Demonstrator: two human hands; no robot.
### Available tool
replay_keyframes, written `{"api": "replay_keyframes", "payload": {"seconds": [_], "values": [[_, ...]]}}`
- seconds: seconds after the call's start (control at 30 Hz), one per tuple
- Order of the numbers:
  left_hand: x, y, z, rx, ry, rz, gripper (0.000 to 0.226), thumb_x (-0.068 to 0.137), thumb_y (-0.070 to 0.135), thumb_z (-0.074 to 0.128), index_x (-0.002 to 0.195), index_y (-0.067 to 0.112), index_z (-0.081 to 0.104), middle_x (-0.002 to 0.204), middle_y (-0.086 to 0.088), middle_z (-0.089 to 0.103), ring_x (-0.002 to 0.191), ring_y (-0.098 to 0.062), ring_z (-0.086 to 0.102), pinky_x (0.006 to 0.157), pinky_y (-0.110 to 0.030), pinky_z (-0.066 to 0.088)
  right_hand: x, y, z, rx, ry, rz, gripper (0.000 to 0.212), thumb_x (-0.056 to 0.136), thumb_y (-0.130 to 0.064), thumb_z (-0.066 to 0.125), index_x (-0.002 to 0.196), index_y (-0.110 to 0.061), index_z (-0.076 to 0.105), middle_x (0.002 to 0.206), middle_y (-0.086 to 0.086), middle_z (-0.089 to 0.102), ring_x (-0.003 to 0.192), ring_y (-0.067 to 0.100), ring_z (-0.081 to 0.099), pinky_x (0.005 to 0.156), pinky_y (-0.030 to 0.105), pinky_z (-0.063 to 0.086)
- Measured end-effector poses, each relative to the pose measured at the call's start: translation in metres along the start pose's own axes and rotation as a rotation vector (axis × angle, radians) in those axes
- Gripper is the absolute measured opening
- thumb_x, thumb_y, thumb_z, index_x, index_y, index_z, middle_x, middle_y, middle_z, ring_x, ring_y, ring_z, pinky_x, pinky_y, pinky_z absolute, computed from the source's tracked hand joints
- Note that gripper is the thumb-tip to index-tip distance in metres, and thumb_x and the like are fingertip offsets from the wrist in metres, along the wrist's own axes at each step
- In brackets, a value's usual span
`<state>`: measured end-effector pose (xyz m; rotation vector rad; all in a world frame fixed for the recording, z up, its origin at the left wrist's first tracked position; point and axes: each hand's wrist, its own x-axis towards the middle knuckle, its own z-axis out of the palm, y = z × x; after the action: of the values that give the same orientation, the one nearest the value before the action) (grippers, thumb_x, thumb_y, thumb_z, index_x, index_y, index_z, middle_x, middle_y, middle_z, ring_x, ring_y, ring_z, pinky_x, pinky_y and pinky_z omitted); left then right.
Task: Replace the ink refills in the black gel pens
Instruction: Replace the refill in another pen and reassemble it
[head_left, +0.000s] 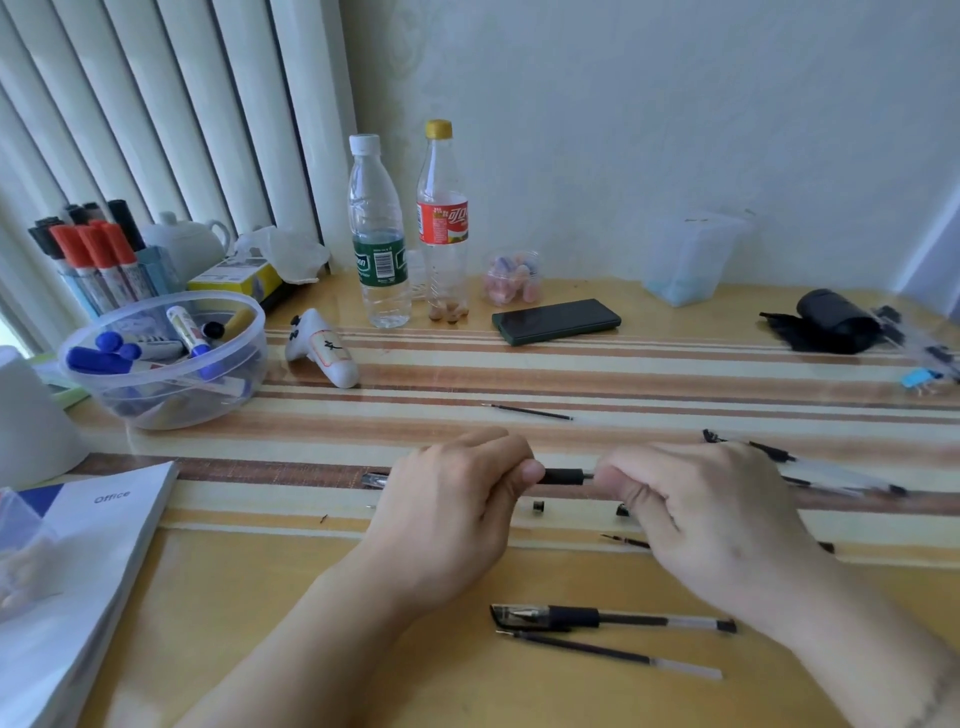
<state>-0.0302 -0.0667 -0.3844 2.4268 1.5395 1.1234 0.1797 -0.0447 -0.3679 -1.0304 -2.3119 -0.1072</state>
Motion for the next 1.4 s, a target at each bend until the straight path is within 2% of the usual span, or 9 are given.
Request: {"api": "replay_keyframes", "payload": {"seconds": [0.17, 0.27, 0.47, 0.7, 0.83, 0.97, 1.13, 1.27, 1.4], "values": [[0.0, -0.002, 0.0, -0.069, 0.023, -0.09, 0.035, 0.097, 0.035, 0.038, 0.064, 0.024, 0.036, 0.054, 0.01, 0.037, 0.051, -0.012, 0.037, 0.047, -0.032, 0.033, -0.002, -0.002, 0.005, 0.05, 0.171, -0.038, 0.011, 0.082, -0.031, 0.07, 0.081, -0.025, 0.079, 0.063, -0.018, 0.069, 0.055, -0.004, 0.047, 0.05, 0.015, 0.037], [-0.001, -0.004, -0.001, -0.1, 0.032, -0.102, 0.041, 0.098, 0.039, 0.036, 0.064, 0.017, 0.042, 0.055, 0.007, 0.042, 0.052, -0.017, 0.042, 0.048, -0.034, 0.036, 0.0, -0.006, 0.004, 0.109, 0.13, 0.0, 0.029, 0.087, -0.049, 0.058, 0.089, -0.026, 0.075, 0.069, -0.02, 0.069, 0.056, -0.001, 0.06, 0.049, 0.019, 0.048], [-0.001, -0.005, -0.002, -0.112, -0.008, -0.058, 0.044, 0.099, 0.044, 0.036, 0.065, 0.017, 0.047, 0.056, 0.004, 0.047, 0.054, -0.019, 0.048, 0.049, -0.039, 0.042, 0.002, -0.004, 0.002, 0.054, 0.075, 0.012, 0.026, 0.092, -0.043, 0.056, 0.082, -0.024, 0.072, 0.07, -0.028, 0.052, 0.05, -0.001, 0.043, 0.048, 0.009, 0.026], [0.002, -0.006, -0.005, -0.228, 0.005, -0.098, 0.047, 0.1, 0.039, 0.04, 0.06, 0.014, 0.047, 0.051, -0.002, 0.046, 0.049, -0.021, 0.044, 0.048, -0.042, 0.039, 0.0, -0.009, 0.006, 0.112, 0.084, -0.04, 0.033, 0.091, -0.051, 0.051, 0.094, -0.021, 0.063, 0.074, -0.023, 0.052, 0.053, -0.016, 0.044, 0.046, 0.011, 0.035], [0.002, -0.005, -0.005, -0.215, -0.017, -0.084, 0.048, 0.099, 0.04, 0.042, 0.061, 0.011, 0.051, 0.05, -0.005, 0.046, 0.048, -0.021, 0.044, 0.046, -0.041, 0.038, -0.001, -0.005, 0.008, 0.06, 0.085, -0.085, 0.033, 0.098, -0.039, 0.045, 0.09, -0.02, 0.071, 0.075, -0.013, 0.061, 0.049, 0.015, 0.055, 0.038, 0.031, 0.044], [0.002, -0.01, -0.009, -0.237, -0.014, -0.096, 0.046, 0.098, 0.038, 0.045, 0.06, 0.012, 0.052, 0.047, 0.003, 0.039, 0.044, -0.013, 0.038, 0.043, -0.03, 0.033, -0.003, -0.001, 0.009, 0.062, 0.13, -0.018, 0.011, 0.078, -0.018, 0.075, 0.085, -0.016, 0.068, 0.073, -0.01, 0.066, 0.043, 0.014, 0.054, 0.04, 0.028, 0.046], [0.003, -0.014, -0.013, -0.334, -0.06, -0.141, 0.028, 0.097, 0.033, 0.054, 0.073, 0.021, 0.062, 0.048, 0.015, 0.048, 0.04, -0.005, 0.038, 0.044, -0.011, 0.028, -0.002, -0.003, 0.005, 0.066, 0.097, -0.019, 0.026, 0.081, -0.042, 0.06, 0.08, -0.017, 0.061, 0.062, -0.017, 0.054, 0.043, 0.001, 0.037, 0.043, 0.014, 0.031], [0.003, -0.026, -0.019, -0.368, -0.045, -0.229, 0.024, 0.096, 0.036, 0.05, 0.076, 0.024, 0.06, 0.044, 0.015, 0.043, 0.038, -0.004, 0.031, 0.041, -0.015, 0.027, -0.001, 0.008, 0.003, -0.07, -0.008, 0.056, 0.016, 0.082, -0.034, 0.067, 0.082, -0.024, 0.055, 0.059, -0.02, 0.052, 0.048, -0.017, 0.03, 0.044, 0.01, 0.02], [0.004, -0.047, -0.03, -0.247, 0.051, -0.349, 0.024, 0.095, 0.036, 0.05, 0.075, 0.026, 0.059, 0.045, 0.009, 0.045, 0.038, -0.006, 0.033, 0.041, -0.016, 0.028, 0.0, 0.039, -0.001, -0.088, -0.071, 0.334, 0.024, 0.087, -0.014, 0.066, 0.079, -0.027, 0.048, 0.073, -0.018, 0.052, 0.065, -0.002, 0.049, 0.05, 0.024, 0.04]]}}
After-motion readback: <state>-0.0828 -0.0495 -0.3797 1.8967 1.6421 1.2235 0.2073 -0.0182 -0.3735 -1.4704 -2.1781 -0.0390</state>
